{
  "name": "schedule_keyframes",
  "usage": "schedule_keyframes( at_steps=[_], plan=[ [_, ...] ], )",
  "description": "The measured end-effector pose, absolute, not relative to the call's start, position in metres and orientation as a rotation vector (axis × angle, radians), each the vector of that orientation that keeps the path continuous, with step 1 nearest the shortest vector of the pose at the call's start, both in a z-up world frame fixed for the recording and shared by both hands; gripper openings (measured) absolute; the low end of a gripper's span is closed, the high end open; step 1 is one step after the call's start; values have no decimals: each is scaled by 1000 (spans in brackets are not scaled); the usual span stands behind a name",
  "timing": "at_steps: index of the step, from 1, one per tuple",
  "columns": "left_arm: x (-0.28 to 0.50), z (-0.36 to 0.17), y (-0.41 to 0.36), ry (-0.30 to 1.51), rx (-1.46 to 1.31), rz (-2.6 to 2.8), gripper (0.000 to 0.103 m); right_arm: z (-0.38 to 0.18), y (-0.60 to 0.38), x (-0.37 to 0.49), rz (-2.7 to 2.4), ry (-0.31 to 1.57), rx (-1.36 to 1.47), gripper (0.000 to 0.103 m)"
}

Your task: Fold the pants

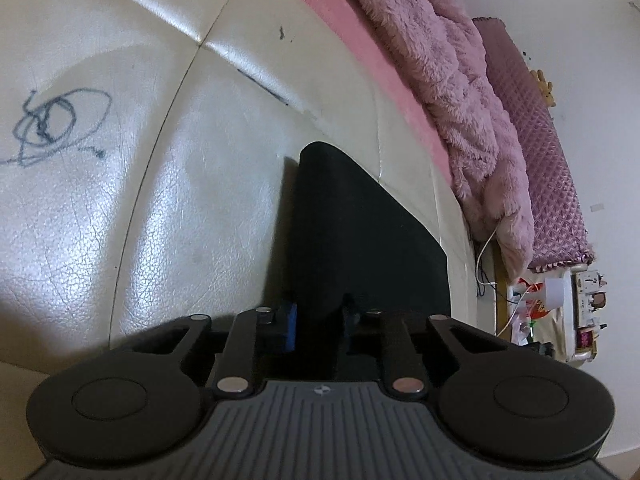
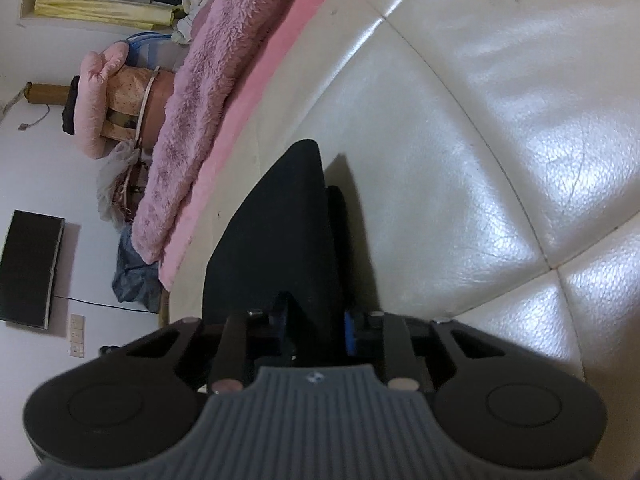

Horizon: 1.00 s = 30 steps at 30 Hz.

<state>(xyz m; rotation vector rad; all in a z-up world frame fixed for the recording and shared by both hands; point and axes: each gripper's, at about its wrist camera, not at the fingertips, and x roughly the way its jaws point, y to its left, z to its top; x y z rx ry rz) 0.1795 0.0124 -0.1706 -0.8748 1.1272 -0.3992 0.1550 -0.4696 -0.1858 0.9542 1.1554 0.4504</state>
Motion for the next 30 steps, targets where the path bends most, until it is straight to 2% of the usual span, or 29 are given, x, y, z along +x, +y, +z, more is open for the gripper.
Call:
schedule_keyframes(
  at_steps=[12, 22, 30],
  plan=[
    [177, -143, 59, 1071, -873, -361, 19, -147, -424, 162, 443, 1153, 863, 16],
    [191, -101, 138, 1002, -845, -268, 19, -112, -324, 208, 549, 1158, 811, 15],
    [229, -87, 190, 986, -789, -188, 19, -114, -238, 261, 613, 1181, 800, 15]
  ],
)
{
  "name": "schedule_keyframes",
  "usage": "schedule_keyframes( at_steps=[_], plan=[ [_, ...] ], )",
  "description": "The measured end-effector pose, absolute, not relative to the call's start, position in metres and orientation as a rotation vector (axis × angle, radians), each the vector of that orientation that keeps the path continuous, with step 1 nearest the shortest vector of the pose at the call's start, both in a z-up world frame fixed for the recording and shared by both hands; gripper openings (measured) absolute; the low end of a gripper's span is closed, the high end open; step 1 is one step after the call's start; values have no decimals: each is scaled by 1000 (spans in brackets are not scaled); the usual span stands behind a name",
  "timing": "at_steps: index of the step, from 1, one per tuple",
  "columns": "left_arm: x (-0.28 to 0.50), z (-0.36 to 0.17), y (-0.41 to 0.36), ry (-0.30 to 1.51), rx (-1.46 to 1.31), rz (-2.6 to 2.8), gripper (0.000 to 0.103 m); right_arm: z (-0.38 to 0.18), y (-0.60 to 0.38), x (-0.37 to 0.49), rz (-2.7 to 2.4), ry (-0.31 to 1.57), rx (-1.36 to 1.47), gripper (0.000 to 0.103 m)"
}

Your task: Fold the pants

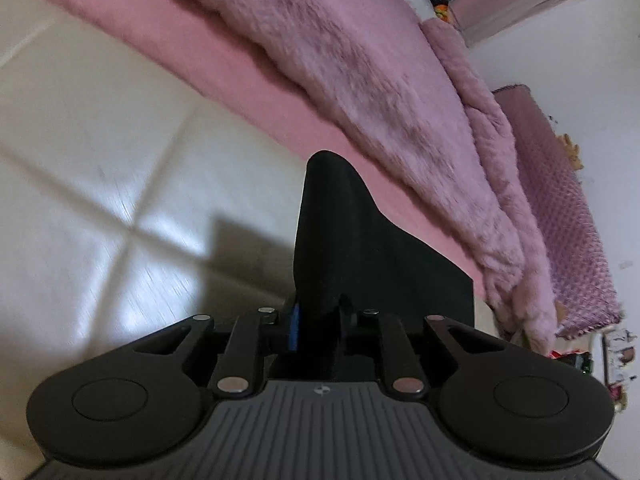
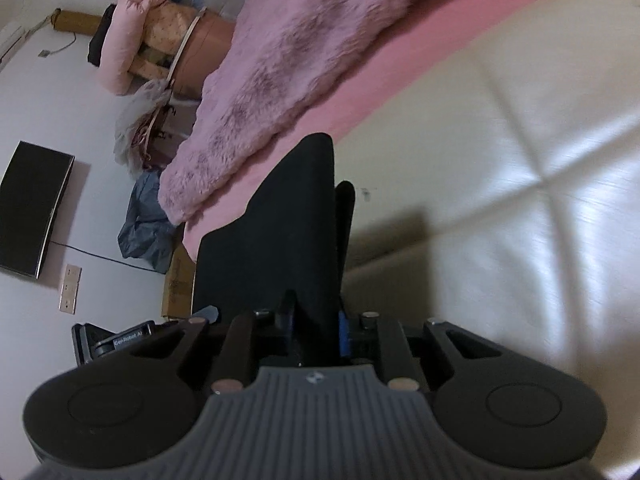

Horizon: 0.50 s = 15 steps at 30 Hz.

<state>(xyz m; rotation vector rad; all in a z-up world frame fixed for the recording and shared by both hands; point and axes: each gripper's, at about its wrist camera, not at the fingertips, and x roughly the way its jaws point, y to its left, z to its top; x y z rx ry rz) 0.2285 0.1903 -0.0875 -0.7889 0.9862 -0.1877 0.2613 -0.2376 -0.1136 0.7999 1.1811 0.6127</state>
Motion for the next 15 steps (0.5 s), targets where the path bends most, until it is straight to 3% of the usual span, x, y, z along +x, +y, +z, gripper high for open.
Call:
schedule_keyframes(
  at_steps=[15],
  plan=[
    [293, -142, 233, 1036, -770, -195, 19, -161, -192, 334, 540, 1236, 766, 15]
  ],
)
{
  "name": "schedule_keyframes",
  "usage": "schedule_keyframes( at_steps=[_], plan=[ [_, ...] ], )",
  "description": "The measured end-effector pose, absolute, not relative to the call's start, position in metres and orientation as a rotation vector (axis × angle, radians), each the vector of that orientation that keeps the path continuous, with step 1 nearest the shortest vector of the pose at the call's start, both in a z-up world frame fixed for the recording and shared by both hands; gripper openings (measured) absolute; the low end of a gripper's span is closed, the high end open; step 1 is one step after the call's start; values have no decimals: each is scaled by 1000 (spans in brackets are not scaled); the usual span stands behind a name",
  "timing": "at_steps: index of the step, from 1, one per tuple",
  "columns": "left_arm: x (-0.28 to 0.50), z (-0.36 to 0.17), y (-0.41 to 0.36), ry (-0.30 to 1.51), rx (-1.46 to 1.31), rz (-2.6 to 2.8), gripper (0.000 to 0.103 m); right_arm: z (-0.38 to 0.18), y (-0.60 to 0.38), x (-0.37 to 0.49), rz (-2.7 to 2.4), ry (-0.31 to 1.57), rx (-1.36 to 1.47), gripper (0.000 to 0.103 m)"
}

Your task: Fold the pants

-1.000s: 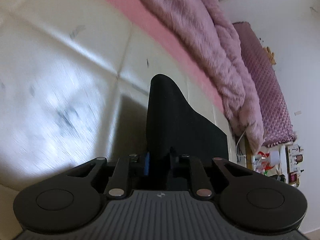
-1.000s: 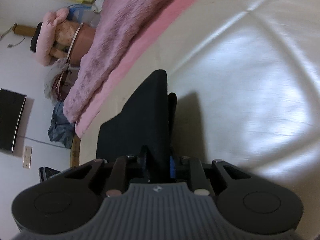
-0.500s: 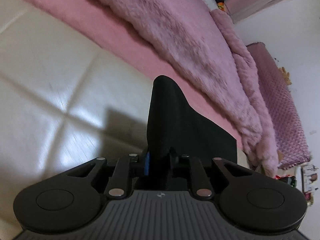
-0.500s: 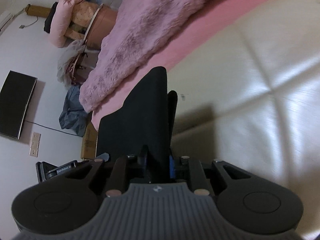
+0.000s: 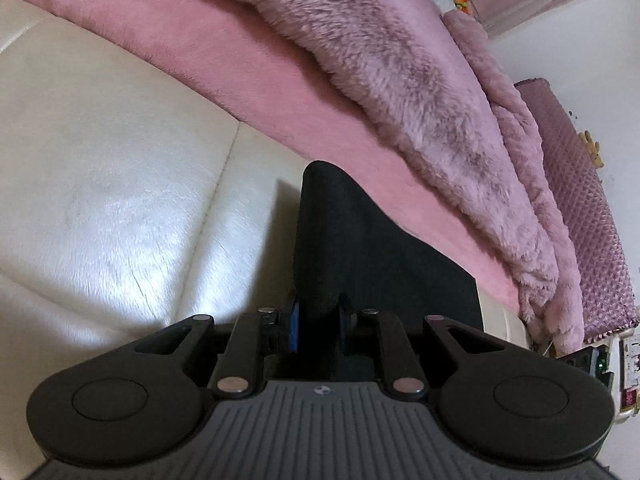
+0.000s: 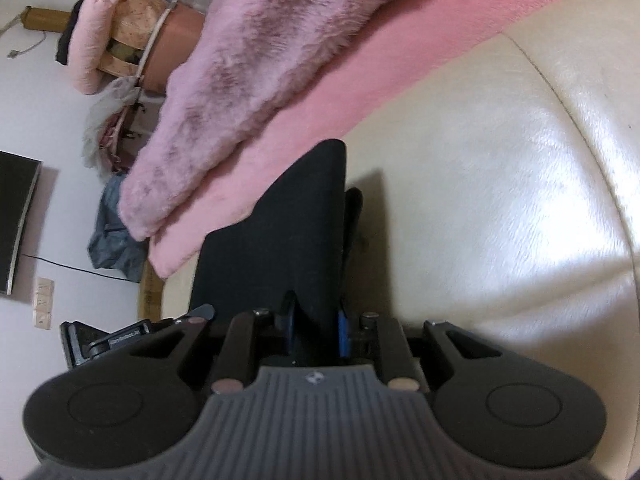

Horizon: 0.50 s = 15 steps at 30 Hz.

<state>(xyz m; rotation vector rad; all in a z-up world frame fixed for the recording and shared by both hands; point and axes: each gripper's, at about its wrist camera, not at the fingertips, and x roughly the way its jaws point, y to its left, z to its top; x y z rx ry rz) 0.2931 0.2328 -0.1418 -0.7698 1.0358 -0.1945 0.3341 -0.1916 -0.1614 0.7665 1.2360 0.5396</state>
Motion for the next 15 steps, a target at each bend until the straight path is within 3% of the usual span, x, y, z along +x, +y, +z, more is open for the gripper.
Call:
schedule_keyframes(
  at_steps=[12, 15],
  plan=[
    [302, -154, 239, 1063, -730, -211, 28, -187, -194, 345, 546, 1239, 778, 15],
    [302, -145, 232, 1080, -689, -162, 35, -182, -192, 345, 535, 1237, 756, 17]
  ],
)
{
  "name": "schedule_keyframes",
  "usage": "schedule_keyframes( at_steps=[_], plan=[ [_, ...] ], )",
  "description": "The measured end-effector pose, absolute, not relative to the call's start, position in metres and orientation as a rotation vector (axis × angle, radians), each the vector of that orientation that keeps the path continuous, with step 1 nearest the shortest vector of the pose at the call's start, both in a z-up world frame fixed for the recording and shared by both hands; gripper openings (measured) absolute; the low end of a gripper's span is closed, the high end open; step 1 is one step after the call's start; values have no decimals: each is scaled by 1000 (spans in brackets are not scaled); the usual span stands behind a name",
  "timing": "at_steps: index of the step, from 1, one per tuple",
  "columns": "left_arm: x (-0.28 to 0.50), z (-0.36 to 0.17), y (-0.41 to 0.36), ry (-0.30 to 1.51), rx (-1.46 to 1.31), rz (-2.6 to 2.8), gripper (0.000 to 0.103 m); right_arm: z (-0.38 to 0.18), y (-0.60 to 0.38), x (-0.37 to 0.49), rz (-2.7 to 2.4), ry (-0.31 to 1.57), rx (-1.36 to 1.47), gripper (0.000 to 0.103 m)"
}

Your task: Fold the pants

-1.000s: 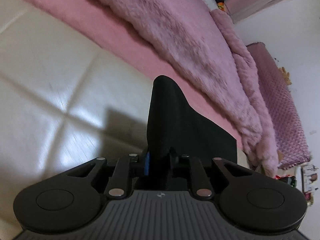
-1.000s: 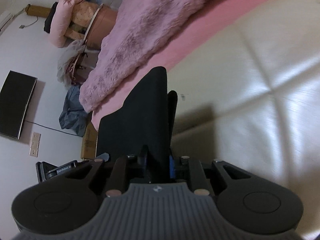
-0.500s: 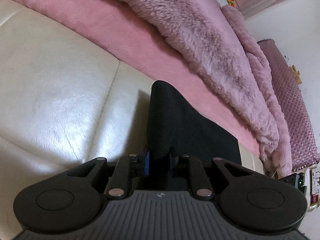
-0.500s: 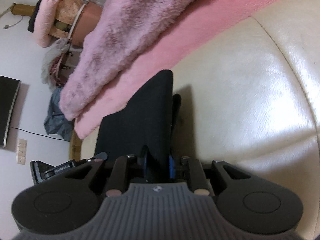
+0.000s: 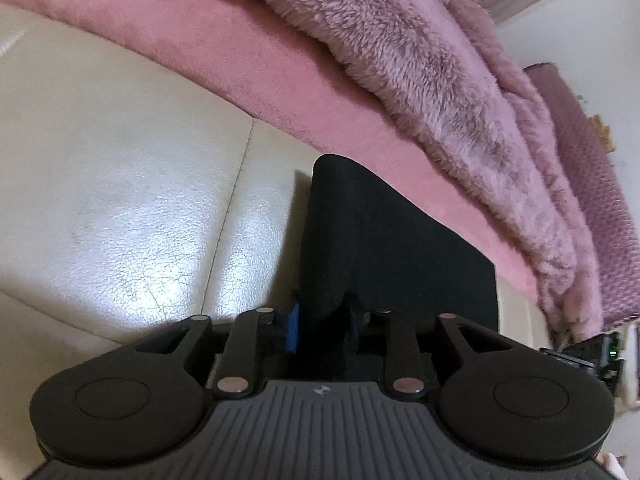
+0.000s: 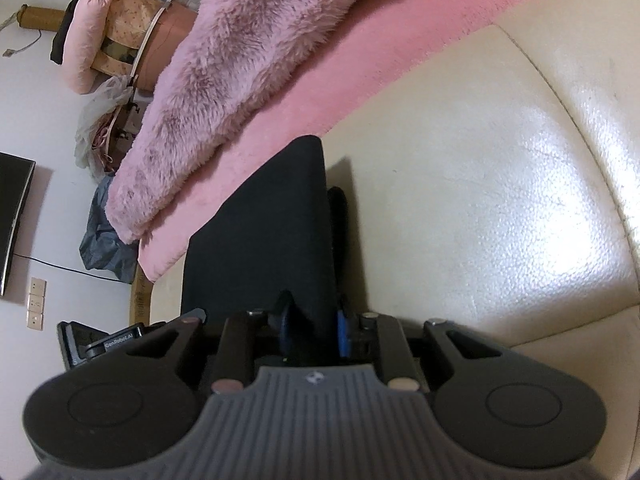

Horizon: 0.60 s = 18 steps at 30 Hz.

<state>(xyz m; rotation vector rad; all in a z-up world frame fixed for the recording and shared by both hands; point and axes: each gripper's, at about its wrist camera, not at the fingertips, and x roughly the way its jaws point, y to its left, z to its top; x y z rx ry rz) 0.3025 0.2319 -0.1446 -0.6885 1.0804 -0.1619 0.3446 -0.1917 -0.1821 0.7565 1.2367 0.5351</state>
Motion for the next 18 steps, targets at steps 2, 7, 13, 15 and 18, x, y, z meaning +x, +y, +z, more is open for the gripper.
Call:
schedule_keyframes(
  at_steps=[2, 7, 13, 15, 18],
  plan=[
    [302, -138, 227, 1091, -642, -128, 43, -176, -189, 344, 523, 1232, 718, 22],
    [292, -117, 225, 1096, -525, -6, 58, -150, -183, 341, 458, 1185, 552, 41],
    [262, -54, 195, 936, -357, 27, 58, -101, -180, 323, 440, 1055, 357, 48],
    [253, -32, 182, 878, -310, 19, 58, -80, -179, 312, 444, 1000, 290, 50],
    [233, 1, 158, 784, -223, 17, 58, -47, -176, 291, 458, 906, 199, 56]
  ],
)
